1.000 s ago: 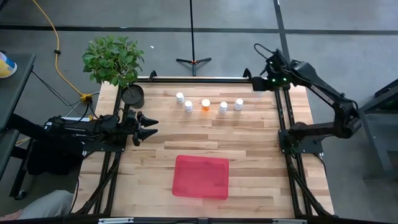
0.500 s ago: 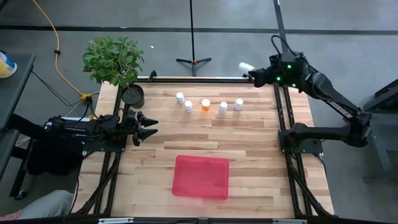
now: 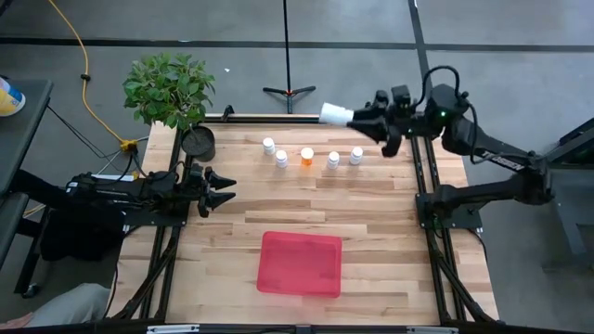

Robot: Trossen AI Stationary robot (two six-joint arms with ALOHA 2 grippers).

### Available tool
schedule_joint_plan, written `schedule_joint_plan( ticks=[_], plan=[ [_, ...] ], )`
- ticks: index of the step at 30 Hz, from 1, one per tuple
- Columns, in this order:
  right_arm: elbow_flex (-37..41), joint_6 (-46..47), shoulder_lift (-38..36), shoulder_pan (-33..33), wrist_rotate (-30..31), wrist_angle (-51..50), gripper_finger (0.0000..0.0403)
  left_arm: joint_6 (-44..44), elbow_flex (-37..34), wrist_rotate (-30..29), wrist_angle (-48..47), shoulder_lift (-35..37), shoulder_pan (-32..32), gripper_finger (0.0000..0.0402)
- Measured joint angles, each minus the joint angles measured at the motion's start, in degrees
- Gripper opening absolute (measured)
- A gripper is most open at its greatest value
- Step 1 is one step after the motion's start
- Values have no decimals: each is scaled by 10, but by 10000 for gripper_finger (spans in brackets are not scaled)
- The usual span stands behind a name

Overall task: Pick and place pill bottles into a basket
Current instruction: Put the white pill bottle into the red bin

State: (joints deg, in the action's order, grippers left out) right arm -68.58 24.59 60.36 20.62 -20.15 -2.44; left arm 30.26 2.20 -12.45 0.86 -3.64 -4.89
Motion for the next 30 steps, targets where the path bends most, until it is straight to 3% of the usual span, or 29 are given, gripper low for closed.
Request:
schedule_joint_plan(
  ticks=[9,18,23,30],
  plan=[
    [0,32,55,-116,4,6,139,0,0,-3,-11,0,0,310],
    [-15,68,143,-177,33,-7,138,0,0,-7,-11,0,0,310],
    [-109,52,216,-204,33,-102,138,0,0,-8,-11,0,0,310],
    [-352,-14,350,-231,60,-395,138,0,0,-7,-11,0,0,310]
  ],
)
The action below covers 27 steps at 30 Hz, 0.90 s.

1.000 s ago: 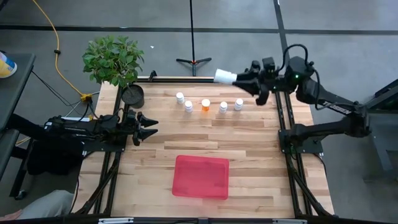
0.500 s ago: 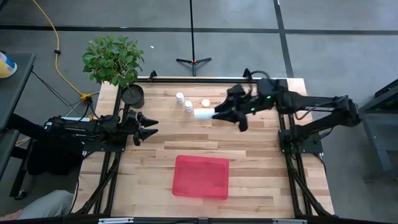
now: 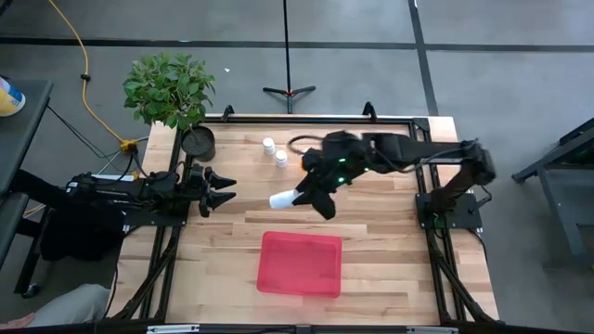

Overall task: Pick and place pill bottles into a basket
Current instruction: Put the white pill bottle into the red bin

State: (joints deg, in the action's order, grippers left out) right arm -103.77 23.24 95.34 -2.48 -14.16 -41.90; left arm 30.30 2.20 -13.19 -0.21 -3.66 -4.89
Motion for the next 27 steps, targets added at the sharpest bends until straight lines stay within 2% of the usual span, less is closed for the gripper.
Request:
schedule_joint_plan(
  ticks=[6,10,11,16,27],
  plan=[
    [-206,-13,116,-13,27,-237,138,0,0,0,0,0,0,310],
    [-308,-3,184,-24,35,-343,138,0,0,0,0,0,0,310],
    [-314,4,195,-27,34,-353,138,0,0,0,0,0,0,310],
    [-249,51,201,-50,2,-353,138,1,0,0,0,0,0,310],
    [-138,135,201,-99,2,-363,138,2,0,1,-2,0,0,310]
  ],
)
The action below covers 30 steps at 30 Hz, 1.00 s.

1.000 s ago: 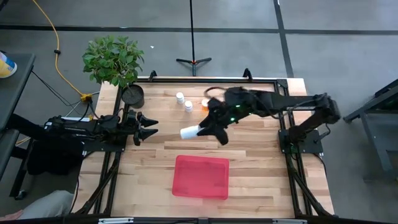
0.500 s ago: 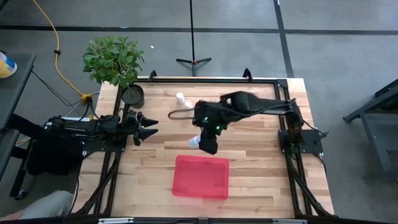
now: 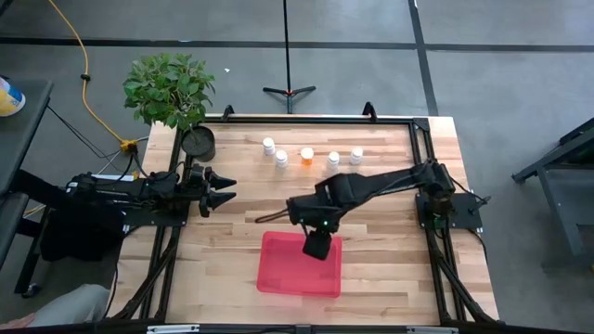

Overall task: Pick and place pill bottles into a basket
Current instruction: Put the white pill bottle into the red bin

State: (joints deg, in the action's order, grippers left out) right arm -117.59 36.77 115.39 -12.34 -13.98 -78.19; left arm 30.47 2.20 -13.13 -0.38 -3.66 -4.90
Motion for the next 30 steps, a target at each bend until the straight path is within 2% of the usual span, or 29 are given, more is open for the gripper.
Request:
schedule_joint_plan(
  ticks=[9,21,30],
  plan=[
    [82,35,0,-13,6,23,138,0,0,0,0,0,0,310],
    [188,47,0,-13,10,143,138,1,0,1,0,0,0,310],
    [229,61,0,-15,-6,162,138,1,0,1,0,0,0,310]
  ],
)
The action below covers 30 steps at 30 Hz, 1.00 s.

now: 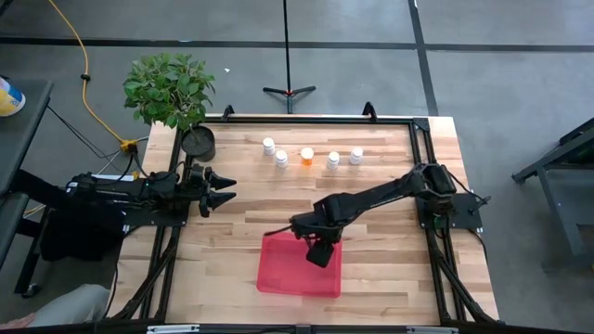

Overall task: Pick and place pill bottles into a basket
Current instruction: Put the white pill bottle into the red bin

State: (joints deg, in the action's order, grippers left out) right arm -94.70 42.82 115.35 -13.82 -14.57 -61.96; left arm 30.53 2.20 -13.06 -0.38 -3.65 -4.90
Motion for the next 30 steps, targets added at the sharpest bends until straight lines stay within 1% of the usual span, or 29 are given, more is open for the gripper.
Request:
schedule_joint_plan(
  ticks=[6,13,27,28,30],
  plan=[
    [1,9,0,-5,-5,-4,138,0,0,0,-2,0,0,310],
    [1,22,0,-5,1,-33,138,0,0,0,-2,0,0,310],
    [1,18,0,-5,8,-31,138,0,0,0,-2,0,0,310],
    [1,17,0,-5,9,-31,140,0,0,0,-2,0,0,310],
    [1,18,0,-5,15,-31,163,0,0,0,-2,0,0,310]
  ],
)
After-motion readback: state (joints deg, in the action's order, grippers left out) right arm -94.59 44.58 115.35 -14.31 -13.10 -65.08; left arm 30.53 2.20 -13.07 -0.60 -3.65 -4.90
